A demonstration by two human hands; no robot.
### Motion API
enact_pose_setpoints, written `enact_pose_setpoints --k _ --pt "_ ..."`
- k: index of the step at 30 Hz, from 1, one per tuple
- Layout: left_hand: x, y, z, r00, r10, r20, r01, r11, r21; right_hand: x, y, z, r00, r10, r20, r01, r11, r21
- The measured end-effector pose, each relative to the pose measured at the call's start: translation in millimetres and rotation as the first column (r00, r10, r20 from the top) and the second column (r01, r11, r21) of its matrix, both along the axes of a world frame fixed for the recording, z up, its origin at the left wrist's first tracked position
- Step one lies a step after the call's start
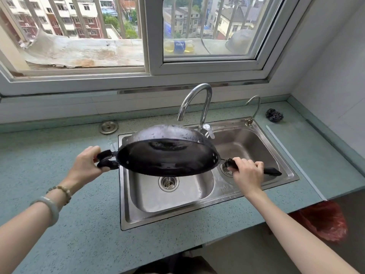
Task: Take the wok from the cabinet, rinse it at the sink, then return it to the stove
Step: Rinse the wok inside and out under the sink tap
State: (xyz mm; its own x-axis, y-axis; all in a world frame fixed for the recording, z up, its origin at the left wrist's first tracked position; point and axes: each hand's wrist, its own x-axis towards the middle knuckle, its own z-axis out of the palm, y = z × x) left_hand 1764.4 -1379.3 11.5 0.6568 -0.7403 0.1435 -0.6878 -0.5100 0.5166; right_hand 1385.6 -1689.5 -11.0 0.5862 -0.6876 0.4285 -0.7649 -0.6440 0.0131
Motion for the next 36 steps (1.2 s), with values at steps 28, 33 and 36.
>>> enact_pose_setpoints --k 28,33,36 --pt "42.0 -24.1 44.8 0.890 0.091 -0.446 -0.114 0.993 -0.026 18.0 13.1 32.5 0.973 -0.001 -0.230 0.067 0.958 0.278" --pt "61.8 -16.2 70.3 0.787 0.032 -0.616 -0.148 0.979 -0.139 33.7 20.4 49.1 0.941 0.036 -0.337 0.085 0.937 0.338" --pt "69.4 3.0 73.1 0.688 0.014 -0.726 -0.251 0.943 -0.220 42.5 27.7 49.4 0.933 0.090 -0.348 0.066 0.909 0.412"
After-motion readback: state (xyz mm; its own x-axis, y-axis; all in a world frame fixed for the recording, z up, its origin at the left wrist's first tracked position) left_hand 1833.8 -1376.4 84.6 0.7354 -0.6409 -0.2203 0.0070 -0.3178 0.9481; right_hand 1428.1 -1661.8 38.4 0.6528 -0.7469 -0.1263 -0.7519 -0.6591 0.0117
